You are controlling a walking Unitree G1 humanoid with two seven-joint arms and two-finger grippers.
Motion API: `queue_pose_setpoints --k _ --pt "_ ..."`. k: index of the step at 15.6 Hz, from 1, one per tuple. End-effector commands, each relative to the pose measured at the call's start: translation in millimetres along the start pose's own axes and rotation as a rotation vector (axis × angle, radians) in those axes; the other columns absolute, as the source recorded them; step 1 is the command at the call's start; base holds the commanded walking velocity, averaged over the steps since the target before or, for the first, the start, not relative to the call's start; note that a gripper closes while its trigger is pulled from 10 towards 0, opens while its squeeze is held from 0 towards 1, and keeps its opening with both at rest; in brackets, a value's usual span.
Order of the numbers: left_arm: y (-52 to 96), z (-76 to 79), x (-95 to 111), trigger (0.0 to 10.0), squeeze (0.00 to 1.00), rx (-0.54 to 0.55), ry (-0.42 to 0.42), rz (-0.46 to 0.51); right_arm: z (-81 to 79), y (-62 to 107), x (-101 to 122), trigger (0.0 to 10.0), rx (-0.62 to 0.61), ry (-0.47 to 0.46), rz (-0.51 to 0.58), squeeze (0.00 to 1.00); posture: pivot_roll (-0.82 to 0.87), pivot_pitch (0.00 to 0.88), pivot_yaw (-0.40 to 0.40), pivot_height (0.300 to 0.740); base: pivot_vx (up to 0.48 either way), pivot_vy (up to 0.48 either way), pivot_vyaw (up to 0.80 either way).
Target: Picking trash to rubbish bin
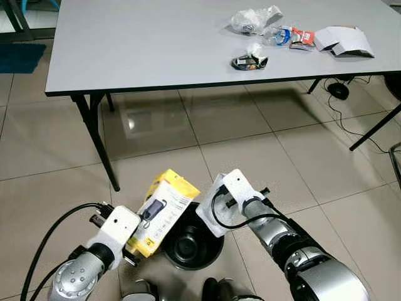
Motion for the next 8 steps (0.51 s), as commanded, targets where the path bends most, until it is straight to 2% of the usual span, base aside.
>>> queue_pose_setpoints --k 1,4,8 --pt "2.1 0.2 1.4 10.0 0.0 0.002 -0.004 -0.001 2.5 -0.1 -5.5 10.0 -0.002 -0.04 -0.031 1.0 0.05 0.23 -0.141 0.74 0.0 0.0 0.0" --pt "3.5 -3.0 -0.2 10.0 0.0 0.009 -0.006 -0.008 -1.5 0.8 -10.7 10.0 0.015 -0.111 -0.059 1.0 0.06 0.231 -0.142 0.74 0.0 0.0 0.0" --pt "5.0 -5.5 -1.2 10.0 0.0 0.018 -0.008 -0.014 -8.3 1.5 -12.0 10.0 0.044 -0.157 -0.068 1.0 0.07 0.234 -0.145 0.74 0.0 0.0 0.0"
Point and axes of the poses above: a point about 5 cm out from each wrist's last joint towards the gripper, its own y axis pointing back from the gripper into the wrist, its own x axis along the axis of the wrist's last joint, z = x × y, the point moved 5 cm from there along -y, pointing out of the wrist towards the gripper, and after that the axes turned 12 degrees about -y, right-handed, at the moved point
